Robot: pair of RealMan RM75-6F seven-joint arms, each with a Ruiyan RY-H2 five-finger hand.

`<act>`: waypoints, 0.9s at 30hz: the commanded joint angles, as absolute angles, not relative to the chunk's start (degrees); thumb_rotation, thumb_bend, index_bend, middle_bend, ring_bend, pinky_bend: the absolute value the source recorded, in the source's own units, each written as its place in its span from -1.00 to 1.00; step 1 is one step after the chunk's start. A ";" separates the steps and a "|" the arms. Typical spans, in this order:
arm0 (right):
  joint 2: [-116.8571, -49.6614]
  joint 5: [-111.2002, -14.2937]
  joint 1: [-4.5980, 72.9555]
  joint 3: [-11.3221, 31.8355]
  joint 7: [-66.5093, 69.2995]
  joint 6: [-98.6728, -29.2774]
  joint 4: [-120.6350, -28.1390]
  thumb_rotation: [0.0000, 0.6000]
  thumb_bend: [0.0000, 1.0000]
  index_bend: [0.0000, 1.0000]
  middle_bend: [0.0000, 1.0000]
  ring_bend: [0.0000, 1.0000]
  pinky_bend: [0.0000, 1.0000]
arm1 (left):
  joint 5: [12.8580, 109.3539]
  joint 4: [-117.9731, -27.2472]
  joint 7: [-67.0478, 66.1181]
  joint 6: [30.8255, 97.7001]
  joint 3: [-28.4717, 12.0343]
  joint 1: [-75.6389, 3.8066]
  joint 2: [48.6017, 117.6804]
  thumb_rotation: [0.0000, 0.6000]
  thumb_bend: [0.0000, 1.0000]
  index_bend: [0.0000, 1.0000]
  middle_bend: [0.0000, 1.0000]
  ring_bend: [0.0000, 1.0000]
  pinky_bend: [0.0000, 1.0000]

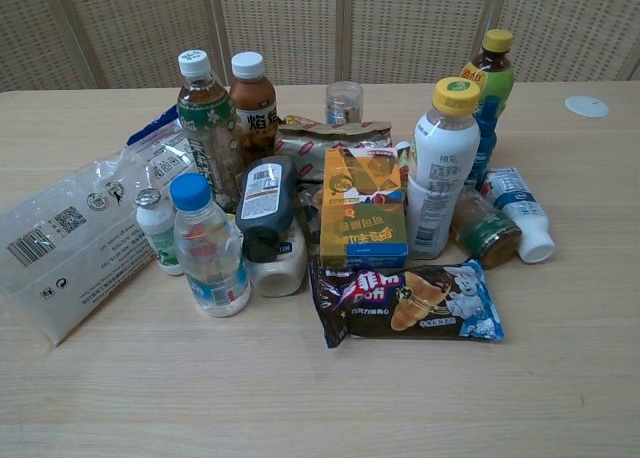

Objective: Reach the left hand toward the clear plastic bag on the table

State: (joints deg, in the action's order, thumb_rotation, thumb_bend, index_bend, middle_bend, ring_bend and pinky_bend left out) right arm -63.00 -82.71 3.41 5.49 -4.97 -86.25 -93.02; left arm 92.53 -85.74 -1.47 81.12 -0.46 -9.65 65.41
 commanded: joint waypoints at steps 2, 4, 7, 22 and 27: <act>-63.11 -82.66 3.29 5.64 -5.58 -86.66 -93.15 0.69 -1.00 -1.00 -1.00 -1.00 -1.00 | 102.17 -75.11 4.23 79.48 1.84 -15.33 64.18 1.00 -1.00 -1.00 -1.00 -1.00 -1.00; -63.20 -82.56 3.26 5.72 -5.97 -86.79 -93.29 0.70 -1.00 -1.00 -1.00 -1.00 -1.00 | 104.92 -72.07 6.22 79.63 2.66 -16.95 63.94 1.00 -1.00 -1.00 -1.00 -1.00 -1.00; -63.40 -82.27 3.26 5.82 -6.47 -86.76 -93.39 0.68 -1.00 -1.00 -1.00 -1.00 -1.00 | 109.95 -66.29 8.46 80.71 4.27 -19.59 64.04 1.00 -1.00 -1.00 -1.00 -1.00 -1.00; -63.71 -81.32 3.43 6.18 -6.72 -86.13 -92.92 0.68 -1.00 -1.00 -1.00 -1.00 -1.00 | 119.77 -37.61 9.48 84.58 8.49 -29.36 75.94 1.00 -1.00 -1.00 -1.00 -1.00 -1.00; -63.44 -80.96 3.30 6.41 -6.08 -86.20 -92.95 0.68 -1.00 -1.00 -1.00 -1.00 -1.00 | 118.94 -35.45 8.67 82.96 8.62 -32.13 79.41 1.00 -1.00 -1.00 -1.00 -1.00 -1.00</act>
